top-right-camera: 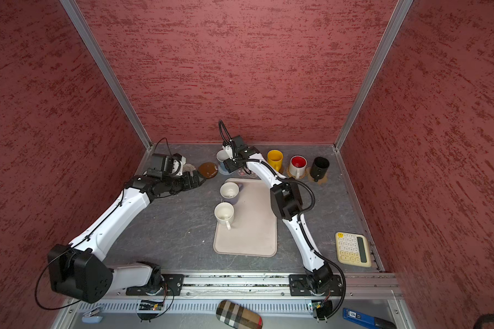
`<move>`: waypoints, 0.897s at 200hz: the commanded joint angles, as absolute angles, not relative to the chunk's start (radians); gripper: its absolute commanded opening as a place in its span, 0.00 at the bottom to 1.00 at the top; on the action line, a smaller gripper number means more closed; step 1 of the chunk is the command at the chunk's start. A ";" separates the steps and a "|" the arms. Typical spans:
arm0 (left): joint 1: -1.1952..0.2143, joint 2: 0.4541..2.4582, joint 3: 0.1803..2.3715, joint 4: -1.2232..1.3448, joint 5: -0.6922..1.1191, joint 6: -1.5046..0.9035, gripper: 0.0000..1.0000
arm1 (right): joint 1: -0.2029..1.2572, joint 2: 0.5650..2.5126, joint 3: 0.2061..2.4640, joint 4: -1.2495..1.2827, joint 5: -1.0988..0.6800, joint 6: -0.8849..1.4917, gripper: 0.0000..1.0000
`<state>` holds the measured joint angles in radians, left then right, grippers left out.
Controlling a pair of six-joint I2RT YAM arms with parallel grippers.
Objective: Place cups on coasters
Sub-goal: Place the cup on the coaster, then rotate the cup on the tray.
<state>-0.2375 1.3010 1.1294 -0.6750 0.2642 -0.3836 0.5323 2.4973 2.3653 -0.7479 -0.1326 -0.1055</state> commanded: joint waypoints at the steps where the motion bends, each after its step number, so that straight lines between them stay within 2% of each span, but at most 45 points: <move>1: -0.252 1.282 1.121 -0.693 0.248 -0.351 0.99 | 0.531 2.378 2.337 -0.680 -0.128 -0.085 0.68; 30: -0.286 1.280 1.082 -0.682 0.235 -0.359 0.93 | 0.531 2.216 2.130 -0.539 -0.116 -0.039 0.68; 44: -0.303 1.296 1.064 -0.668 0.234 -0.370 0.83 | 0.531 2.127 2.021 -0.475 -0.129 -0.022 0.64; 57: -0.305 1.315 1.049 -0.643 0.254 -0.391 0.68 | 0.531 2.048 1.926 -0.435 -0.138 -0.005 0.54; 68: -0.311 1.331 1.035 -0.616 0.270 -0.407 0.53 | 0.531 1.994 1.854 -0.415 -0.137 0.009 0.39; 76: -0.317 1.342 1.029 -0.599 0.275 -0.415 0.46 | 0.531 1.965 1.809 -0.414 -0.125 0.020 0.30; 94: -0.346 1.368 1.023 -0.573 0.273 -0.428 0.36 | 0.530 1.926 1.725 -0.422 -0.126 0.036 0.18; 127: -0.379 1.431 1.023 -0.519 0.280 -0.452 0.25 | 0.531 1.886 1.567 -0.378 -0.101 0.071 0.02; 158: -0.399 1.491 1.026 -0.485 0.277 -0.466 0.14 | 0.531 1.912 1.539 -0.388 -0.130 0.081 0.00; 179: -0.409 1.521 1.015 -0.459 0.277 -0.480 0.11 | 0.531 1.929 1.522 -0.379 -0.162 0.086 0.00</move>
